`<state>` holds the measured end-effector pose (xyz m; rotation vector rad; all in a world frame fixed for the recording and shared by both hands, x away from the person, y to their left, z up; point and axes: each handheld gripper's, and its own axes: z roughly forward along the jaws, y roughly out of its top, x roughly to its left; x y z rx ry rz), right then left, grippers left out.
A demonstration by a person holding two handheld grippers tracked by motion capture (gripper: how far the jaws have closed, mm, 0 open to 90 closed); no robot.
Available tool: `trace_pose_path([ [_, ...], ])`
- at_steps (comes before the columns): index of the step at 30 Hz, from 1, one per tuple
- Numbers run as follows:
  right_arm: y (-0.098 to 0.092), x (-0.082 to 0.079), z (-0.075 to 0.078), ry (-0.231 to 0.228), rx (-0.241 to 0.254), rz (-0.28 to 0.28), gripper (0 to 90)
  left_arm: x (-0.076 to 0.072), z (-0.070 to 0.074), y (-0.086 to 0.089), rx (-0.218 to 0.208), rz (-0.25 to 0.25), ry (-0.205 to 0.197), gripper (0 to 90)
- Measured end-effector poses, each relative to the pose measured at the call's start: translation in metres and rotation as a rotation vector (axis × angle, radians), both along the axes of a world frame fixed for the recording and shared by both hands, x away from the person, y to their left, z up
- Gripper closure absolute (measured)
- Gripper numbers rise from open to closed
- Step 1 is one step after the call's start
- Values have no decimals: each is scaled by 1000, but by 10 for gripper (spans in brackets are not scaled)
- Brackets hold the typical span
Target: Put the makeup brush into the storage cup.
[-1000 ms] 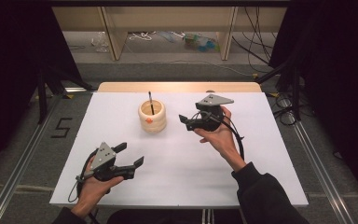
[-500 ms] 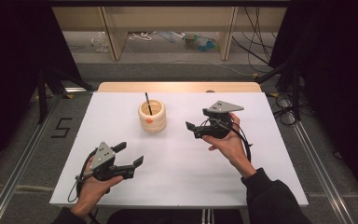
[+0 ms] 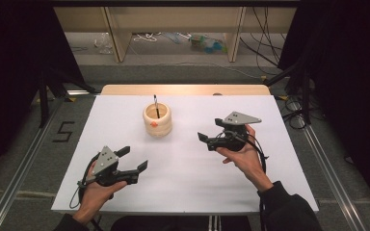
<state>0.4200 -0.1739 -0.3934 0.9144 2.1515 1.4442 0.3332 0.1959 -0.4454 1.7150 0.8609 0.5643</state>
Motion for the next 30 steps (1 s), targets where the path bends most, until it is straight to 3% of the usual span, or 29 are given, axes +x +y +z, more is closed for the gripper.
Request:
trace_pose_path([
  [4,-4,-6,-3,23,6,11,164,1,0,1,-2,-1,-2,173],
  [12,-11,-14,-10,22,27,23,164,1,0,3,-14,1,2,173],
  [13,-13,-16,-9,30,10,19,165,1,-1,2,-29,6,9,173],
  [27,-31,-26,-16,29,52,9,164,1,0,4,-19,6,-2,172],
  [30,-35,-30,-17,26,37,2,164,1,0,4,-19,5,-3,172],
])
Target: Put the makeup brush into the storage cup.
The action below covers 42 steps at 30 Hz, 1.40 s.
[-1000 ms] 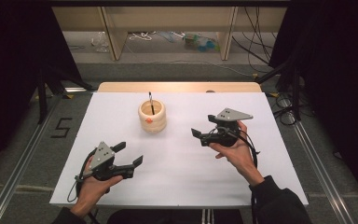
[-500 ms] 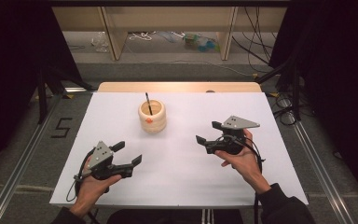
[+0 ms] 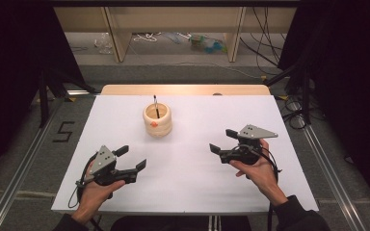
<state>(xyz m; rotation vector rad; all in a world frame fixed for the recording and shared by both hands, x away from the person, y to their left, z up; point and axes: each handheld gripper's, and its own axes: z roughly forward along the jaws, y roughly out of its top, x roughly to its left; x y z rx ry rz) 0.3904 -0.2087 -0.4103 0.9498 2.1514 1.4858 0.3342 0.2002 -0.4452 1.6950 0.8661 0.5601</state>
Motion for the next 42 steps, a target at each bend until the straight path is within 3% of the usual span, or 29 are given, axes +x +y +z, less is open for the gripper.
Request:
trace_pose_path([
  [13,-8,-15,-8,14,-22,12,163,-1,-1,0,-21,0,5,172],
  [18,-13,-18,-12,22,-23,8,163,-1,0,0,-6,2,3,172],
  [21,-17,-20,-13,21,-34,1,163,-1,-1,0,-23,1,4,172],
  [27,-21,-27,-14,-1,-32,-5,164,-1,0,0,-4,-2,-3,171],
  [30,-23,-32,-14,26,-39,1,164,-1,0,0,-2,-4,-5,171],
  [33,-22,-34,-15,5,-27,0,163,-1,0,0,-2,-4,-5,171],
  [34,-23,-35,-14,24,-32,6,163,-1,0,0,-2,-3,-4,171],
  [42,-25,-40,-15,30,-34,11,163,-1,0,0,-3,-4,-4,171],
])
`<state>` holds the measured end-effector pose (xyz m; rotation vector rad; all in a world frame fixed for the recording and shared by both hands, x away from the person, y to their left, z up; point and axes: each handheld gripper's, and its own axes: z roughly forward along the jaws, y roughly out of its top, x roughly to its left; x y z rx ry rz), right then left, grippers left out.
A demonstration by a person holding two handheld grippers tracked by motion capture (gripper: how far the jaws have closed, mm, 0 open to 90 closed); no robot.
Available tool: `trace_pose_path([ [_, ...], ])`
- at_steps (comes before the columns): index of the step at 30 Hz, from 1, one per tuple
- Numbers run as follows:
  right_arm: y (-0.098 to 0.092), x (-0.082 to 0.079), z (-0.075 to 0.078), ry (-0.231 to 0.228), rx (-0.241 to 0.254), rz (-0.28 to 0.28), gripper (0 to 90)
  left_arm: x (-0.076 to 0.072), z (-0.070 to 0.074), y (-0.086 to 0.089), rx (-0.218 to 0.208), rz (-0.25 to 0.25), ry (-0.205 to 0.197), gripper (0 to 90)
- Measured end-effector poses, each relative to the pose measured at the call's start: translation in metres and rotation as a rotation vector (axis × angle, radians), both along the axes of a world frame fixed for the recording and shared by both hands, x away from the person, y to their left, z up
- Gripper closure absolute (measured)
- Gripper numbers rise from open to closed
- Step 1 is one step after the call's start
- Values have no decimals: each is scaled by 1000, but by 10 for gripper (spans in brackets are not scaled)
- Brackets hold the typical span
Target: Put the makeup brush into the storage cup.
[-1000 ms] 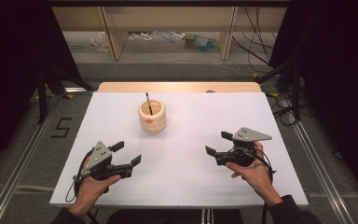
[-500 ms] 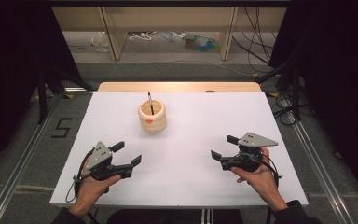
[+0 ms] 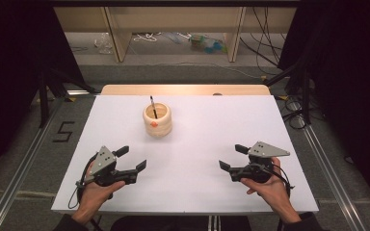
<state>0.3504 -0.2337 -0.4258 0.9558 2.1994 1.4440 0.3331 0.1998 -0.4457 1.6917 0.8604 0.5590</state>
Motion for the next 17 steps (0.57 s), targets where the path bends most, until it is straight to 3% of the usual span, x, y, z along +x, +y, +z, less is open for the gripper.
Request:
trace_pose_path([
  [7,0,2,-2,-10,25,3,162,0,0,0,0,0,-1,170],
  [17,-1,2,-2,-10,11,-2,162,0,0,0,5,0,0,170],
])
